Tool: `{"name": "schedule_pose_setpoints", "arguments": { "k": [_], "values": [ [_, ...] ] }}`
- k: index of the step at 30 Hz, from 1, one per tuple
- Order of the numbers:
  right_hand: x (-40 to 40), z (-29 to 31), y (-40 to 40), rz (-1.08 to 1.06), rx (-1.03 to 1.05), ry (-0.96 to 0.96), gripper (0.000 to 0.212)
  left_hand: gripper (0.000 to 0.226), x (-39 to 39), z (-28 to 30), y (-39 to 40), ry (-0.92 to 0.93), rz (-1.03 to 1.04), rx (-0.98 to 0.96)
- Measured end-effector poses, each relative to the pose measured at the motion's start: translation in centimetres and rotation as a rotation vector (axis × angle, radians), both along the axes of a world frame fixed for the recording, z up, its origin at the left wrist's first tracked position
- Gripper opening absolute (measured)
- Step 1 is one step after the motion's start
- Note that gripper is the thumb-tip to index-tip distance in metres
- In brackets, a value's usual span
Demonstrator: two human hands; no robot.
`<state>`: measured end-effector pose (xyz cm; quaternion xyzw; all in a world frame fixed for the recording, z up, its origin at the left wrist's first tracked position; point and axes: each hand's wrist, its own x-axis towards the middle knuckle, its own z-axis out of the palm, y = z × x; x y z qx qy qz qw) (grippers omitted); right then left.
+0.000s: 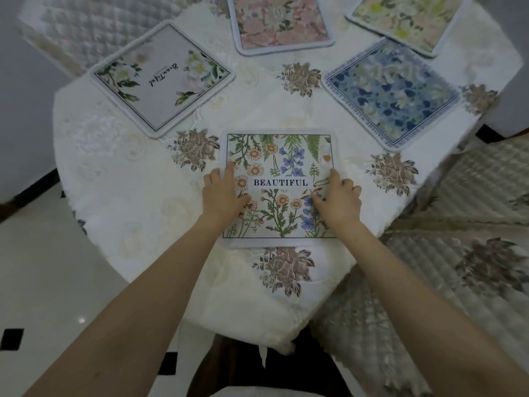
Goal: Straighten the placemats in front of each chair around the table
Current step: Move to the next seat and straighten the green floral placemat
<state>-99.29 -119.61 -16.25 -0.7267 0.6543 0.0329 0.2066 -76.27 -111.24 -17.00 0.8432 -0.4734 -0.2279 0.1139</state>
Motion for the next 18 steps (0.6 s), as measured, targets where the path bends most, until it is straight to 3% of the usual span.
{"name": "schedule_pose_setpoints", "arguments": {
  "k": [3,7,18],
  "values": [
    [-0.8,-0.2,-1.1,-0.166,0.000,-0.182,0.059,0.082,0.2,0.1,-0.8,0.116,0.207,-0.054],
    [-1.9,0.0,-3.0,-0.381,0.183,-0.402,0.027,0.026,1.3,0.7,-1.3,0.290,0.416,-0.072],
    [-3.4,3.7,-7.5,-0.166,0.114,-0.384,0.034,0.007,-2.4,3.2,1.5,0.574,0.610,-0.141]
  ]
}}
